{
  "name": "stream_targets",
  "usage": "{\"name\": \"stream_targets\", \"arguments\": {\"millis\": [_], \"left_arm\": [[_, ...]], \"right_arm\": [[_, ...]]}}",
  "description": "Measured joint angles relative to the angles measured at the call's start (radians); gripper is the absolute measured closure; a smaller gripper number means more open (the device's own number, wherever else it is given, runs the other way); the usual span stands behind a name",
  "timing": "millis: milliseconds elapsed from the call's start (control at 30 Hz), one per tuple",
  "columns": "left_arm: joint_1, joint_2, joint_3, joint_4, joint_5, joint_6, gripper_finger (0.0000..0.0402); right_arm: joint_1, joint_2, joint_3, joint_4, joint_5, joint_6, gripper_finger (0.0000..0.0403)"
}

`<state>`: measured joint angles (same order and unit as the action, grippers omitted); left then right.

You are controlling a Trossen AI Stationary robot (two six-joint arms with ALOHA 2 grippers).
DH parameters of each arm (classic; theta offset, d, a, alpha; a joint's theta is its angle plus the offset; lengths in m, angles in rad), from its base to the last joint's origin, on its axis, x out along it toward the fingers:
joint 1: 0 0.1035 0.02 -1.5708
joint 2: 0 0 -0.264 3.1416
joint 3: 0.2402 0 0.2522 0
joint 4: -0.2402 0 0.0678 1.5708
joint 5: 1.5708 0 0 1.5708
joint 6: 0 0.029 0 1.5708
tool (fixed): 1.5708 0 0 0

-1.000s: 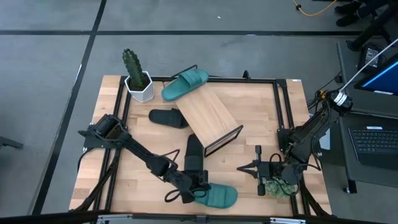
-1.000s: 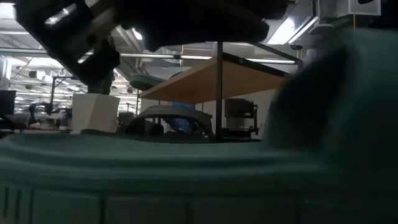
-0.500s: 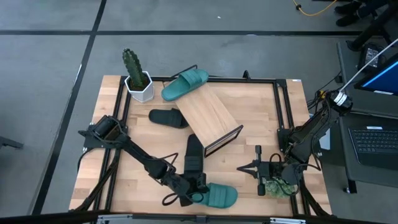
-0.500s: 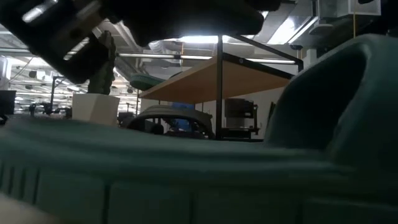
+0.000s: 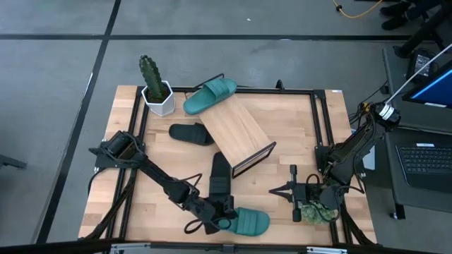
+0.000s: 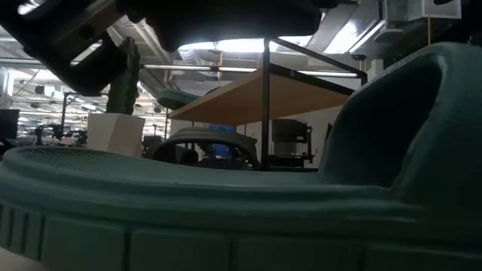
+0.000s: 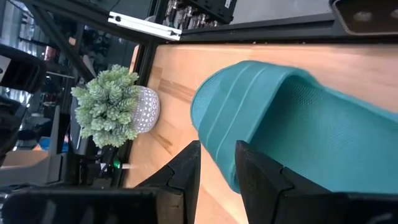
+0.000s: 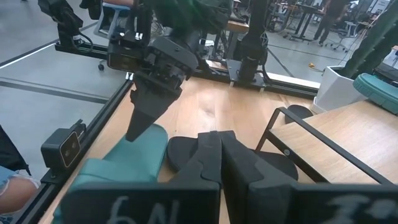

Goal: Pick and place slides into the shelf
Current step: Put the green slipper onto the shelf

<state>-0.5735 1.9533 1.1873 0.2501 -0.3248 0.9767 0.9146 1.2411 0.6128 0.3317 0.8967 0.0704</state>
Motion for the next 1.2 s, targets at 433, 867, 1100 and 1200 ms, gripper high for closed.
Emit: {"name": "stream_targets", "arguments": {"millis": [433,867,1100,1200], "left_arm": [[0.001,0.0,0.0,-0.001,-0.006,-0.004,0.031],[0.006,0.0,0.0,-0.002,-0.006,-0.007,0.031],[0.007,0.0,0.0,-0.002,-0.007,-0.009,0.0303],[0.009,0.0,0.0,-0.002,-0.007,-0.038,0.0283]], "right_arm": [[0.0,0.0,0.001,-0.007,0.0,0.0,0.04],[0.0,0.0,0.001,-0.008,0.0,0.003,0.04],[0.0,0.0,0.001,-0.008,0.0,0.003,0.04],[0.0,0.0,0.001,-0.008,0.0,0.003,0.04]]}}
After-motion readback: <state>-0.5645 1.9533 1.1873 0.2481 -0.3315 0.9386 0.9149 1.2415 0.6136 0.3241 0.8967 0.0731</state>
